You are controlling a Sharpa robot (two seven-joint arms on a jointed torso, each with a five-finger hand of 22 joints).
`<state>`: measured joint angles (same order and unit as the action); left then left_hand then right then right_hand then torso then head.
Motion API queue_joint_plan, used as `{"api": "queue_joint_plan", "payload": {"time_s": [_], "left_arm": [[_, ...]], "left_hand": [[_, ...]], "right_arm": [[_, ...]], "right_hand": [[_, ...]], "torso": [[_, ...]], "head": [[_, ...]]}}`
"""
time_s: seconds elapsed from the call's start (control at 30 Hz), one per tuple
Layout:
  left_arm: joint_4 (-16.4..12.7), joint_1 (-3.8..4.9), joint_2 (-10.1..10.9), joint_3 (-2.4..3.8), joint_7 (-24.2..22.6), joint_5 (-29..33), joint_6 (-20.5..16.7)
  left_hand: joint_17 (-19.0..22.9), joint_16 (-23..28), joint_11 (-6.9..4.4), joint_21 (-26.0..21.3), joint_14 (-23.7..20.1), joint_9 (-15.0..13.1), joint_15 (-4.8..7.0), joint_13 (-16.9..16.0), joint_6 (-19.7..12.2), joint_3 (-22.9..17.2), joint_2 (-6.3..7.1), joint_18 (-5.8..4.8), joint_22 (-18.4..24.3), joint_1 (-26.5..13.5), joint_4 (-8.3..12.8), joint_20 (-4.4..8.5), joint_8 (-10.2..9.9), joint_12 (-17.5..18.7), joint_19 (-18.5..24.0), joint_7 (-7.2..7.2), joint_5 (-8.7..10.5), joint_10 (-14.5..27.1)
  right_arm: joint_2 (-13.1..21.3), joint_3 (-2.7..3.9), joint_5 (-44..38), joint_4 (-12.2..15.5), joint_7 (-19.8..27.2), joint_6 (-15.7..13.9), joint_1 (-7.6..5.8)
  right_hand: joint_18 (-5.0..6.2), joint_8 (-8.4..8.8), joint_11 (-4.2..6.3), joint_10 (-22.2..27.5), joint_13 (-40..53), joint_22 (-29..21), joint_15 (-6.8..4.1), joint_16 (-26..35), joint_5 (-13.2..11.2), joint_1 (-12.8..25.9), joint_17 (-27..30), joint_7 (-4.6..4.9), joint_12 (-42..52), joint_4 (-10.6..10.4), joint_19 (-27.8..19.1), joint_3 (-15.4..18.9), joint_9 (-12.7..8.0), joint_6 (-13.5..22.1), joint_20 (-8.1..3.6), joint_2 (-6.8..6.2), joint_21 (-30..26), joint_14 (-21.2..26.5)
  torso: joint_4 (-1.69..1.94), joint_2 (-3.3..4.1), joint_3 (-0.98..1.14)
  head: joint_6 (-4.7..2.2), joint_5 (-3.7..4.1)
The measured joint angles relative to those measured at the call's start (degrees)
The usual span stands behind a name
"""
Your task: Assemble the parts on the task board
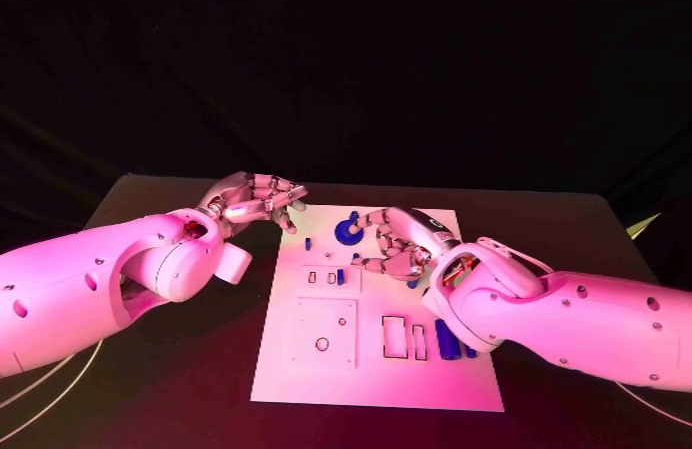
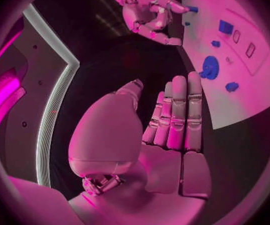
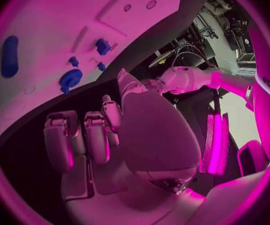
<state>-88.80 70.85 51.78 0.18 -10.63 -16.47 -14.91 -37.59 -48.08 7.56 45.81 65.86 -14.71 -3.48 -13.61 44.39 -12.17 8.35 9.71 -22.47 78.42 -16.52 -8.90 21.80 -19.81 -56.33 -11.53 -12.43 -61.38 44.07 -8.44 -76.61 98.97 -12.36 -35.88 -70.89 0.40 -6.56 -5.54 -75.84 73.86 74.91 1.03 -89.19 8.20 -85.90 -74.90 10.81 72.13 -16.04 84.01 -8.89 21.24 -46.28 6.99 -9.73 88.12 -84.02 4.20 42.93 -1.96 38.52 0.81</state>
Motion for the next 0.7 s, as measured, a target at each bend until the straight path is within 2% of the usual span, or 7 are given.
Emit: {"api": "queue_joint_plan", "payload": {"time_s": [0.07,0.13,0.2,0.3,0.43,0.47,0.7], "left_arm": [[0.49,0.04,-0.35,0.0,3.1,-2.7,1.71],[1.01,0.1,-0.96,0.0,6.8,-5.69,3.58],[1.51,0.25,-1.78,0.0,10.3,-8.4,5.31],[2.3,0.58,-3.35,0.01,16.0,-12.8,8.31],[3.49,0.89,-5.57,-0.08,23.07,-18.92,12.62],[3.72,1.01,-6.11,-0.2,24.51,-20.3,13.57],[6.16,2.56,-10.01,-1.56,32.59,-28.38,18.53]], "left_hand": [[-4.72,-6.52,-0.63,4.57,1.01,-1.68,0.63,-4.18,-0.02,0.75,-0.78,0.01,-3.07,-1.14,0.07,0.3,3.46,-6.27,0.67,0.14,0.0,0.62],[-15.61,-17.07,-1.75,13.0,7.12,-4.32,1.91,-9.83,0.73,1.95,-1.93,0.01,-12.35,-4.29,-0.06,1.22,8.34,-14.85,-2.34,1.77,0.0,1.23],[-24.33,-24.66,-3.36,21.27,11.71,-7.6,2.92,-15.73,0.41,2.97,-3.25,-1.32,-22.7,-5.97,-0.11,2.14,13.51,-23.56,-6.2,3.08,0.0,2.37],[-32.46,-30.73,-4.19,28.02,15.77,-11.13,3.66,-21.17,-0.22,4.32,-4.49,-2.67,-32.24,-7.81,-0.29,2.72,18.73,-31.83,-10.11,3.96,0.0,3.57],[-36.85,-33.83,-4.61,31.11,17.82,-13.22,3.99,-25.43,-0.67,5.33,-5.86,-2.66,-37.07,-9.82,-0.37,2.96,21.35,-36.78,-12.31,4.41,0.0,3.71],[-37.18,-34.54,-4.76,31.79,17.89,-13.56,4.07,-26.97,-0.75,5.59,-6.06,-3.3,-38.33,-10.29,-0.4,3.02,21.72,-38.14,-13.05,4.49,0.0,2.96],[-37.36,-37.9,-5.41,35.41,18.1,-15.09,4.29,-35.67,-0.26,6.87,-6.45,-4.47,-45.32,-11.57,-0.39,3.36,23.29,-45.43,-17.59,5.21,0.0,-2.22]], "right_arm": [[2.15,0.0,2.9,1.11,1.92,-0.11,-1.02],[4.69,0.06,6.24,1.83,3.48,-0.1,-2.27],[6.73,0.13,9.26,2.06,4.52,-0.04,-3.31],[9.04,0.19,13.86,2.08,5.77,0.09,-4.5],[10.94,0.18,18.76,1.21,6.91,0.48,-5.51],[11.2,0.17,19.64,0.89,7.12,0.59,-5.64],[12.2,0.15,23.95,-1.12,8.12,1.28,-6.14]], "right_hand": [[0.0,0.0,0.0,0.0,0.0,0.0,0.0,0.0,0.0,0.0,0.0,-0.35,0.0,0.07,0.0,-0.25,0.0,-0.35,0.0,0.0,0.0,0.0],[0.0,0.0,0.0,0.0,0.0,0.0,0.0,0.0,0.0,0.0,0.0,-0.21,0.0,0.0,0.0,-0.32,0.0,-0.49,0.0,0.0,-0.28,0.0],[0.0,0.0,0.0,0.0,0.0,0.0,0.0,0.0,0.0,0.0,0.0,-0.13,0.0,0.0,0.0,-0.32,0.0,-0.58,0.0,0.0,-0.38,0.0],[0.0,-0.33,0.0,0.0,0.04,0.0,0.0,0.0,0.23,0.0,0.0,-0.39,0.0,-0.18,0.0,-0.49,0.0,-0.85,0.0,0.0,-0.38,0.0],[-0.01,-0.51,0.0,0.0,0.17,0.0,0.0,0.0,0.23,0.0,0.0,-0.38,0.03,-0.23,0.0,-0.55,0.0,-1.24,0.0,0.0,-0.38,0.0],[0.0,-0.51,0.0,0.0,0.17,0.0,0.0,0.0,0.23,0.0,0.0,-0.38,0.24,-0.23,0.0,-0.55,0.0,-1.24,0.0,0.0,-0.38,0.0],[0.0,-0.51,0.0,0.0,0.25,0.02,0.0,0.0,0.23,0.0,0.0,-0.39,0.24,-0.23,0.0,-0.55,0.0,-1.24,0.0,0.0,-0.38,0.0]], "torso": [[-0.1,-0.18,0.1],[-0.19,-0.41,0.17],[-0.25,-0.63,0.25],[-0.34,-0.97,0.34],[-0.4,-1.31,0.41],[-0.42,-1.38,0.43],[-0.47,-1.69,0.57]], "head": [[0.2,-0.09],[0.38,-0.18],[0.46,-0.31],[0.62,-0.46],[0.84,-0.63],[0.91,-0.68],[1.29,-1.0]]}}
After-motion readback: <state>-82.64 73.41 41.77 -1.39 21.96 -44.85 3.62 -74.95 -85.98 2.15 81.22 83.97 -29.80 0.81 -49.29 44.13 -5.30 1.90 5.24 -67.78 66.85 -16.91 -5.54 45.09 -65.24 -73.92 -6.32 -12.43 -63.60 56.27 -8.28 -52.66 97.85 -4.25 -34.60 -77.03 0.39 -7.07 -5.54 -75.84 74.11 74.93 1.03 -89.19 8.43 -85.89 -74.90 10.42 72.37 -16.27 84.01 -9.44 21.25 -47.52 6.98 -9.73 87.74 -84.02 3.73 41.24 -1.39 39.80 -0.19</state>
